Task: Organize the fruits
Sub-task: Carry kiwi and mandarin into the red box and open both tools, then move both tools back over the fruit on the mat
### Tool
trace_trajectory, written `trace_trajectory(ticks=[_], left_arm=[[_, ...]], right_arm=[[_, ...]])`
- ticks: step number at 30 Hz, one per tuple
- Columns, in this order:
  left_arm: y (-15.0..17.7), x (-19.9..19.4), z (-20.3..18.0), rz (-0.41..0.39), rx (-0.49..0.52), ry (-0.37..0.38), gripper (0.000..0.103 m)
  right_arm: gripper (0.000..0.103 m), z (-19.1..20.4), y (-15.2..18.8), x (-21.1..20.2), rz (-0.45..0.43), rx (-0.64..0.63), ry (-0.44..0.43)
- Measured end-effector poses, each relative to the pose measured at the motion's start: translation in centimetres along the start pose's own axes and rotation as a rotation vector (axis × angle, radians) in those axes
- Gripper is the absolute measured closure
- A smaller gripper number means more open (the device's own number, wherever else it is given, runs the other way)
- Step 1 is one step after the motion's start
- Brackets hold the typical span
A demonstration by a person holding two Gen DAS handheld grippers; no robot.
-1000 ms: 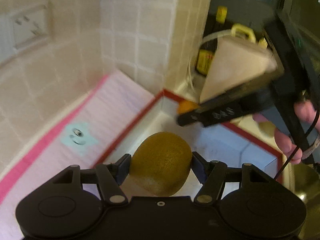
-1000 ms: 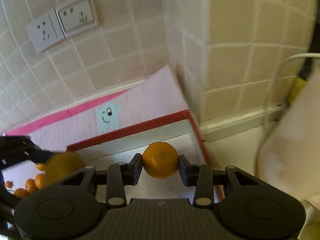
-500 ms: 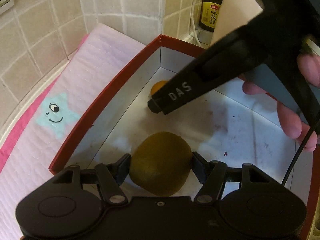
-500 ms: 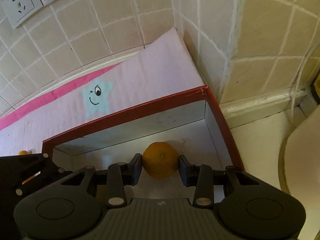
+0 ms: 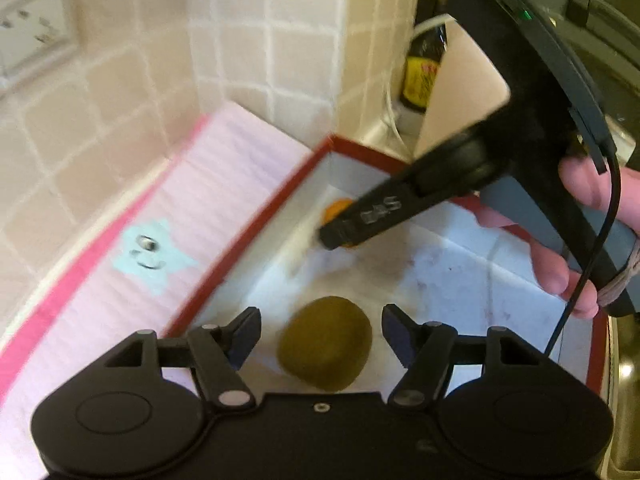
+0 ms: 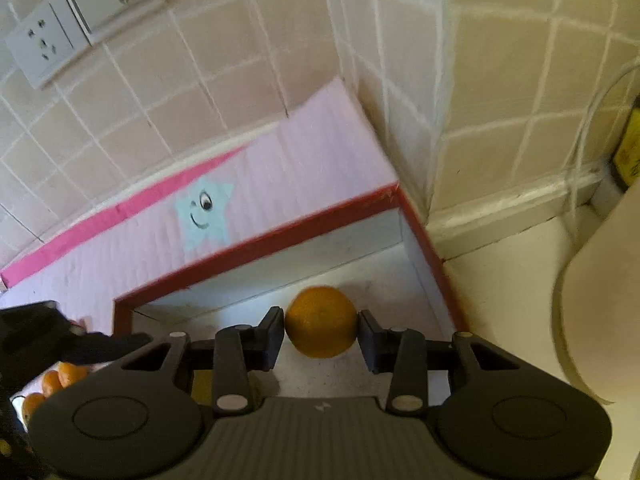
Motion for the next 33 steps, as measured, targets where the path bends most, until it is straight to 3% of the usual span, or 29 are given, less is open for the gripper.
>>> trace_trajectory(ticks=[4,7,12,16,22,27,33], left_arm=[[0.6,-4.3,2.5,-0.059,-0.042,-0.036,0.023],[1.7,-7.9,5.0,-0.097,-0.095,-0.095,0.023],[5.4,-14.2,8.9,-0.146,-0.199,-0.193,0.022],[9.9,-19.5,13.1,-0.169,-0.324,-0.277,0.022],[16.5,-26.4,19.5,-0.172,-0.489,-0.419,0.022],[21.1,-30.9,22.3,-0.175,-0.540,-0.531,0.022],[25.3,-31.2,21.3,-0.126,-0.563,-0.494,0.022]], right_arm=[[0.045,0.6,-0.8,-2.6,-0.047,-0.036,0.022],[0.044,0.7,-0.9,-3.5,-0.049,-0.051,0.048],[0.042,3.3,0.0,-5.8,-0.081,-0.061,-0.009],[0.019,7.1,1.4,-8.8,-0.147,-0.130,-0.007],[0.018,14.6,2.7,-11.8,-0.186,-0.223,-0.073],[0.014,20.3,3.0,-12.7,-0.191,-0.271,-0.139],[0.014,24.4,5.2,-9.0,-0.103,-0.339,-0.128]])
Point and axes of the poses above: each gripper's, at about its wrist camera, not at the fingertips, and x roughly the way its jaws point, z to its left, y to its underside, the point moved 10 cm from there along x, roughly the way its jaws point, and after that the axes turned 12 degrees about -y, right-handed, at the moved point
